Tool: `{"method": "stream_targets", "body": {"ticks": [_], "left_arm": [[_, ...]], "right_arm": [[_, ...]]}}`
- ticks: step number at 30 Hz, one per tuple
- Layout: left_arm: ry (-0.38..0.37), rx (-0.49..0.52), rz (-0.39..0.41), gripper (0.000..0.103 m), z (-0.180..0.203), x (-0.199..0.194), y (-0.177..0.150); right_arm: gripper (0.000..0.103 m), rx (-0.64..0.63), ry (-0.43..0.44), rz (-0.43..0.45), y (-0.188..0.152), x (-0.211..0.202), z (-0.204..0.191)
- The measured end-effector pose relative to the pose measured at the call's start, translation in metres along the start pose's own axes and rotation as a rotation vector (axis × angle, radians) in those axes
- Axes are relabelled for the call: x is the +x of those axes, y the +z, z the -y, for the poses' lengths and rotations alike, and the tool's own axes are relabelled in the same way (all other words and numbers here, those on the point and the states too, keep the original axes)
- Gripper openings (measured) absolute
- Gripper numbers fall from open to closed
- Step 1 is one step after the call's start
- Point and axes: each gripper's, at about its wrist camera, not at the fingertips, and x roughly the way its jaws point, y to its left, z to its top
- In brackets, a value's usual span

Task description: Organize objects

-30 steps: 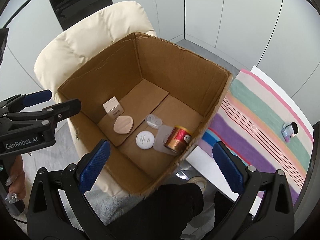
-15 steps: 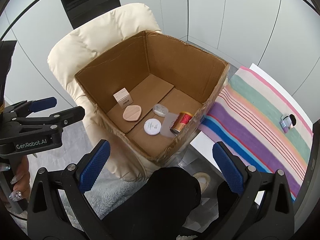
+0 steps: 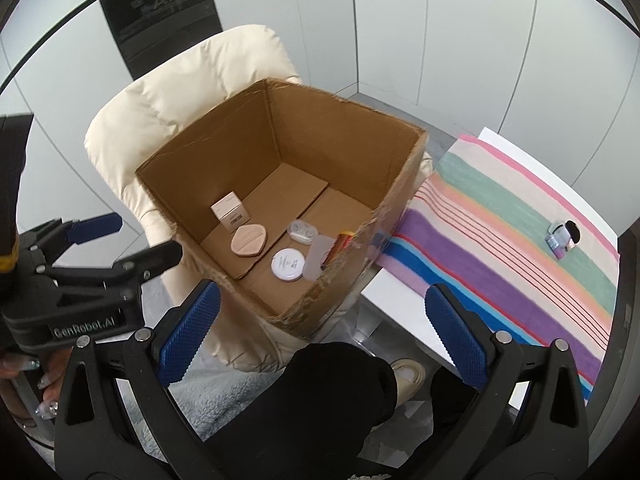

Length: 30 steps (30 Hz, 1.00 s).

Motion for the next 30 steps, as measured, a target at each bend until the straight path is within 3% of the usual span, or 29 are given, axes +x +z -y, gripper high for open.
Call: {"method": "stream_targets", "body": {"ticks": [13, 23, 30], "left_arm": [[-0.027, 0.046, 0.01, 0.089, 0.026, 0.008, 0.006], [-0.081, 0.173, 0.026, 0.089, 0.095, 0.012, 0.017], [-0.141, 0.273, 0.024, 0.089, 0.159, 0.017, 0.024]], "right_arm": [[0.103, 0.125, -0.046, 0.038, -0.004, -0.009, 0.053], [0.103, 0.229, -0.119, 0.051, -0.03, -0.029, 0.111], [0.103, 0.355, -0.216, 0.065, -0.06, -0.049, 0.177]]}}
